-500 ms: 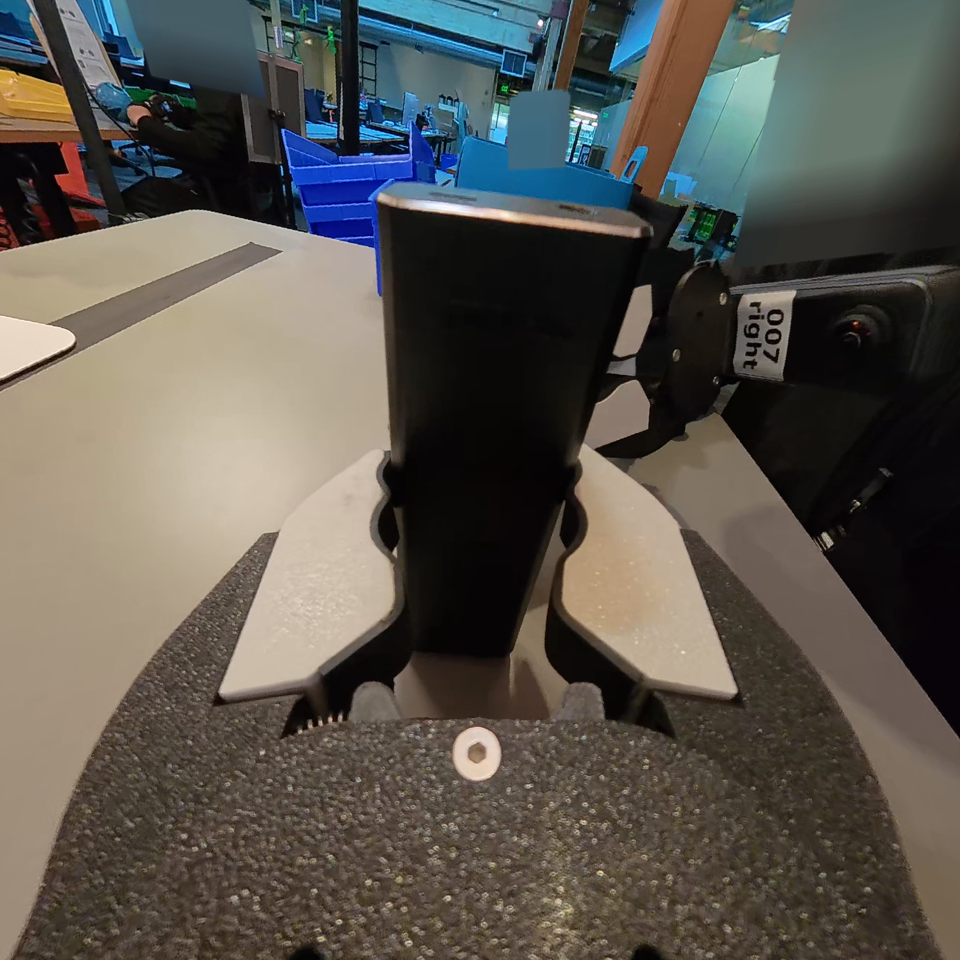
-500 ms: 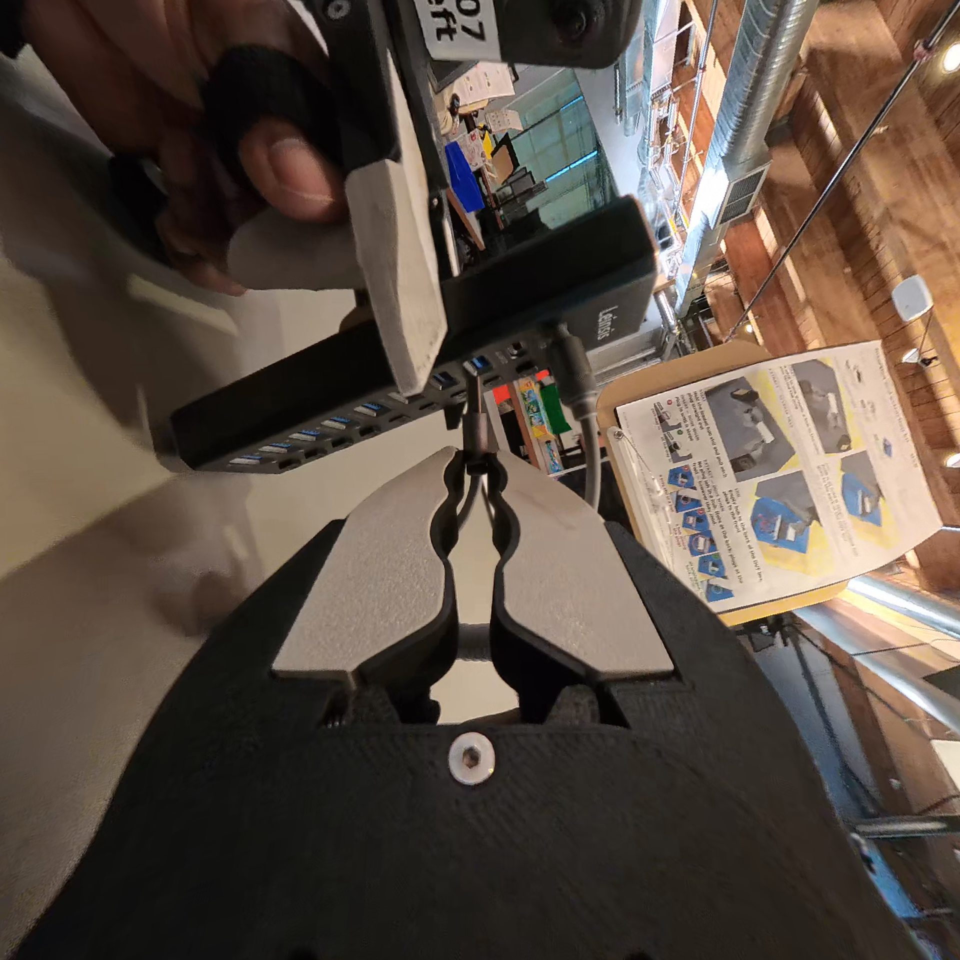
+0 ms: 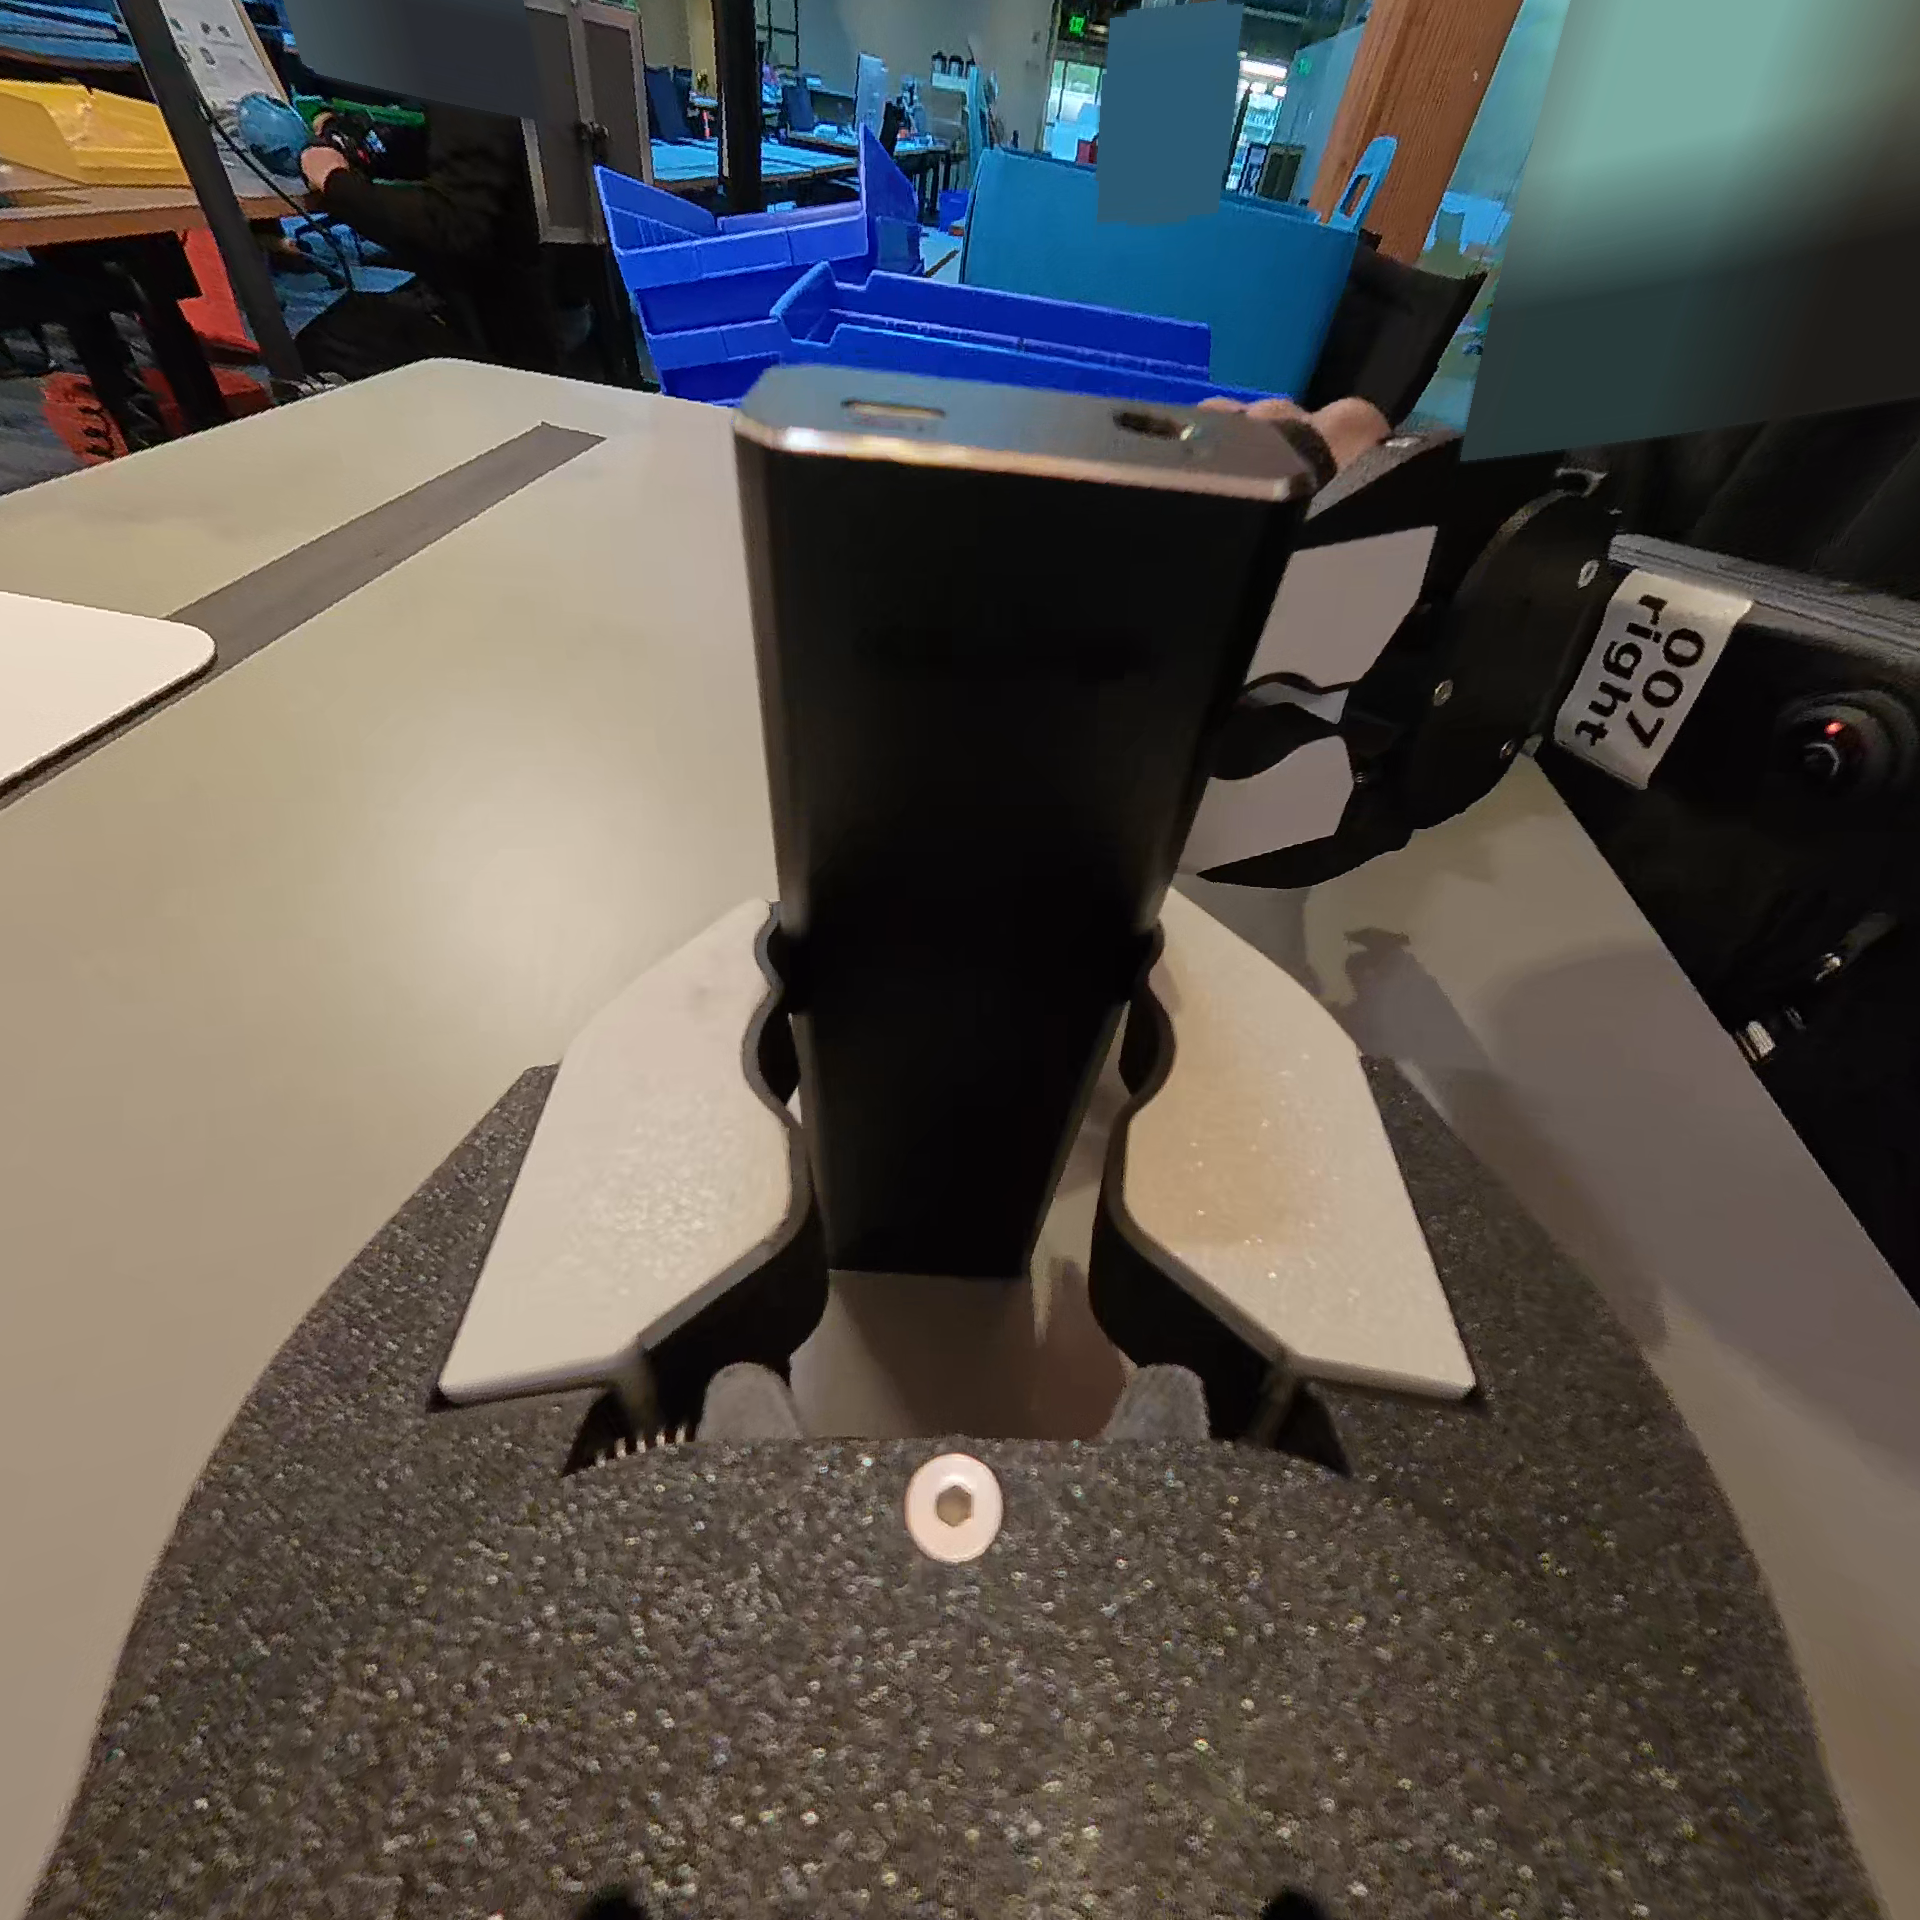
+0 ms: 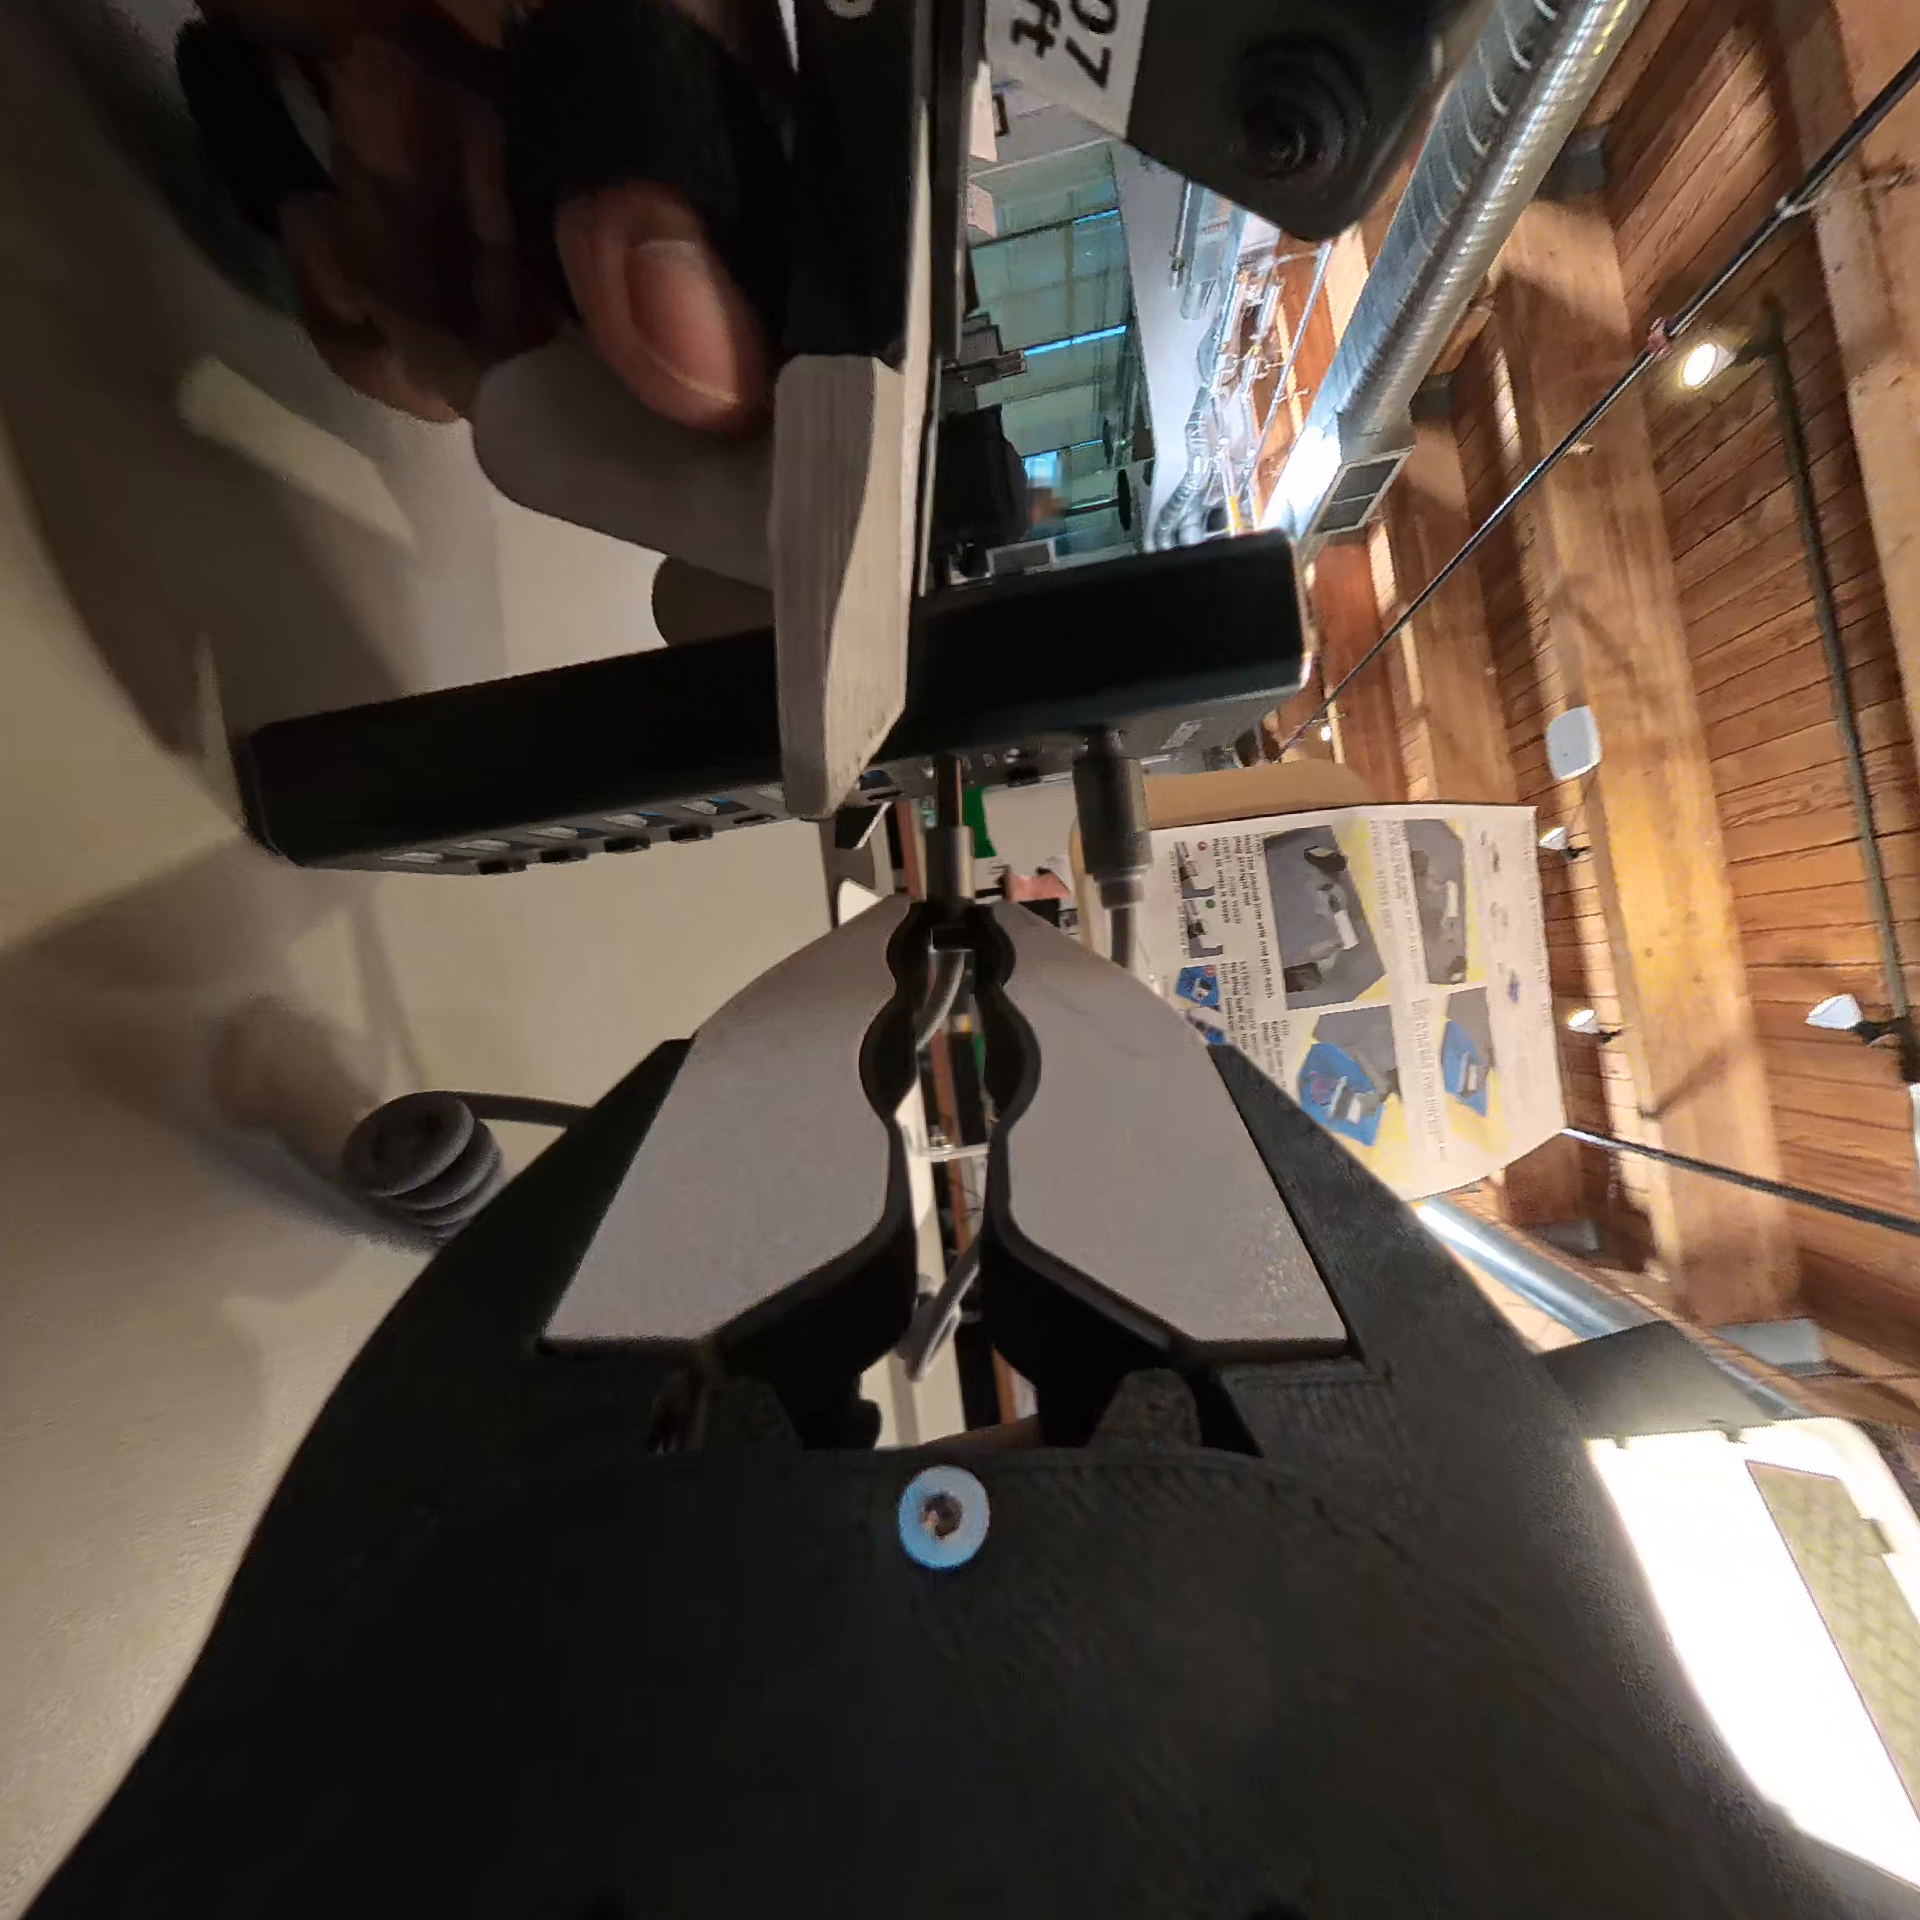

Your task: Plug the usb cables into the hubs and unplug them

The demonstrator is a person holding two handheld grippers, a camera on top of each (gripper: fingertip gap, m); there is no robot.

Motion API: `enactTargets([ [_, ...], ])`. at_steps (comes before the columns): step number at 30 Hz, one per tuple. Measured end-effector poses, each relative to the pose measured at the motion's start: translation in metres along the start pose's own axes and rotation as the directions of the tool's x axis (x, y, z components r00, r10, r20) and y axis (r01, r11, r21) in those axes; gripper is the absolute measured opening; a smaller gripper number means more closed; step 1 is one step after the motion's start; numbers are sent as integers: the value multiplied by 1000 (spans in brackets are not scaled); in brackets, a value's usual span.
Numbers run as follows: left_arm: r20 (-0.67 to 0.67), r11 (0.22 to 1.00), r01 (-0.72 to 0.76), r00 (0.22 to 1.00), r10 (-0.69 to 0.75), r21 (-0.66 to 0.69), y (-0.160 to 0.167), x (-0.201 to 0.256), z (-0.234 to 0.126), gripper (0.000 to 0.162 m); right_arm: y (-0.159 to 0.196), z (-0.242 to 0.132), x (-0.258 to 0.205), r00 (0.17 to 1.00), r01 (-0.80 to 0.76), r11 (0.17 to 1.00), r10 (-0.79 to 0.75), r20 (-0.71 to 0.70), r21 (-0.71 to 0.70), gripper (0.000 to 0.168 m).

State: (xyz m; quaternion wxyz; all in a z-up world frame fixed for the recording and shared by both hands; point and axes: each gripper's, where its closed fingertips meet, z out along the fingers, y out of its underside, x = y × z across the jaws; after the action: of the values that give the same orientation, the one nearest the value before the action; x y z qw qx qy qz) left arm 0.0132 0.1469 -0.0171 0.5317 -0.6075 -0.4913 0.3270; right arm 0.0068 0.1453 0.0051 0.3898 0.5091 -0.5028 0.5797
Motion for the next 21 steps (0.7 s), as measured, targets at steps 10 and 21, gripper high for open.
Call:
enactTargets([
  [10,48,997,-69,996,70,-23,-1,-2,2,60,3,0,-7,859,-418,908,399,322,-9,7],
  [21,44,989,-144,989,142,42,-8,2,0,60,-17,-24,-4,-432,-808,85,588,684,-583,6],
])
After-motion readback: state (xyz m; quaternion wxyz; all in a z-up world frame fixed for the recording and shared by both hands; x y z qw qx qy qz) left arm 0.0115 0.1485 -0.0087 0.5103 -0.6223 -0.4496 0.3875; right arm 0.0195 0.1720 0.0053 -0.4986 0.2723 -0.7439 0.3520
